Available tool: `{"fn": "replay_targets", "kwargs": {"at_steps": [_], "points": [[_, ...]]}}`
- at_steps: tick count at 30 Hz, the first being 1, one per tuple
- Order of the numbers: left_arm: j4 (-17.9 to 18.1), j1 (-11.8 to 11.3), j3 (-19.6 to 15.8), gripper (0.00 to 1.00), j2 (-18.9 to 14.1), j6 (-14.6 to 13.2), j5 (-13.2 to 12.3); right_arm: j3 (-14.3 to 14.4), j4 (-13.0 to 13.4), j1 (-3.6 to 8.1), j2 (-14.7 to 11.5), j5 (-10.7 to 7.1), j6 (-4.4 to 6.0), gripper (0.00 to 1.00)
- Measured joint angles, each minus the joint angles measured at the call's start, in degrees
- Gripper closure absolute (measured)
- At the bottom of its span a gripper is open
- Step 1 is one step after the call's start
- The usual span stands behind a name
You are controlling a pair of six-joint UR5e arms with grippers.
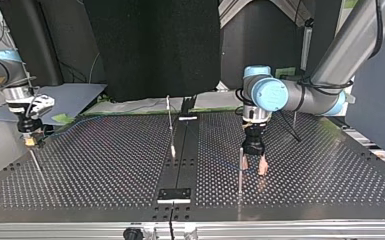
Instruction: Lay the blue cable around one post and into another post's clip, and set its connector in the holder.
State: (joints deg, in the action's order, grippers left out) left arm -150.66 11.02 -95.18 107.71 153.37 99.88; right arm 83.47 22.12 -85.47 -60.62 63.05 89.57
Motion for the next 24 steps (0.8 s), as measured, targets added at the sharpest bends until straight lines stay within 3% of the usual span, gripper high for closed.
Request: {"fn": "replay_targets", "kwargs": {"at_steps": [24], "points": [[0.0,-0.13,-0.02,0.0,-0.02,0.0,-0.01,-1.31,0.07,-0.59,0.34,0.06,-0.04,0.98]]}}
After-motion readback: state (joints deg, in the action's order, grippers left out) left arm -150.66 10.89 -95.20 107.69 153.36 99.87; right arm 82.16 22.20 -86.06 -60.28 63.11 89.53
